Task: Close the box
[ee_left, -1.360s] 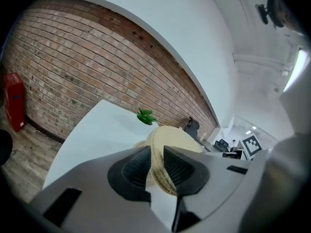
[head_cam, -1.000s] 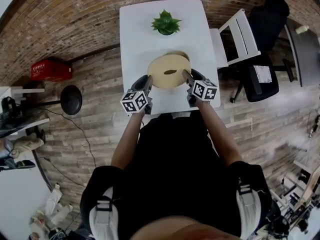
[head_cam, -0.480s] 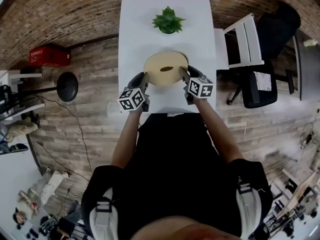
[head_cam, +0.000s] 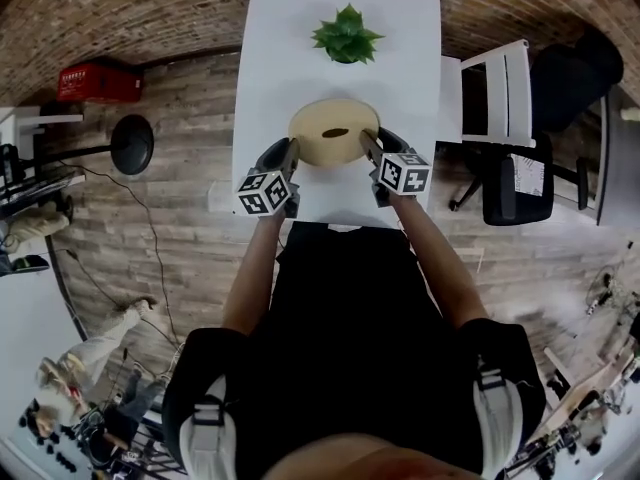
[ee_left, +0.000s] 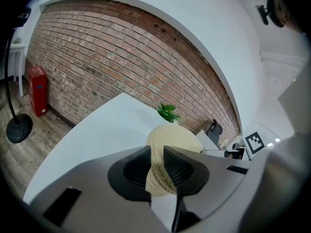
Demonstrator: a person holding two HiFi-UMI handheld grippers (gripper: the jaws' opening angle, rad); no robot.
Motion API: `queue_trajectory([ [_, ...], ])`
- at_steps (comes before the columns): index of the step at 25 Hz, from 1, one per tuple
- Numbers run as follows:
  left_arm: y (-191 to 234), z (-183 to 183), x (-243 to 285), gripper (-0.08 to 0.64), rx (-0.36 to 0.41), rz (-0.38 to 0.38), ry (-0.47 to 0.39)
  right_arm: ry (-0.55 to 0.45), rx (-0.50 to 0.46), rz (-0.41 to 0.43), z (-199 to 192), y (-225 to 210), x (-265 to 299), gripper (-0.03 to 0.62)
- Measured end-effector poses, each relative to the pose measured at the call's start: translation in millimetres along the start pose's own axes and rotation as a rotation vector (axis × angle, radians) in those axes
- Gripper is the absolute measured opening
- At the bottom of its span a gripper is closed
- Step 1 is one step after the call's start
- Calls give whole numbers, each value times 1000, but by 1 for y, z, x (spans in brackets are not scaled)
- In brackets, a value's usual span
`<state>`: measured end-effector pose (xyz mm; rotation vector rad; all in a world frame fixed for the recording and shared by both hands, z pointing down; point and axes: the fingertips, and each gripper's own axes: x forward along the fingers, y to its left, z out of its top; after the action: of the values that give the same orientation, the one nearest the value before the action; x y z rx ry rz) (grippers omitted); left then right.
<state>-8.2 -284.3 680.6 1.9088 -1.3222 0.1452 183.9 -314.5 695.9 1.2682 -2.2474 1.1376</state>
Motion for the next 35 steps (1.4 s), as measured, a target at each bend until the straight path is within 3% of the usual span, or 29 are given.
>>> queue_trajectory([
  [35,5,-21,30,90,-45,-12,75,58,-40,-24,-4,-25,10,176],
])
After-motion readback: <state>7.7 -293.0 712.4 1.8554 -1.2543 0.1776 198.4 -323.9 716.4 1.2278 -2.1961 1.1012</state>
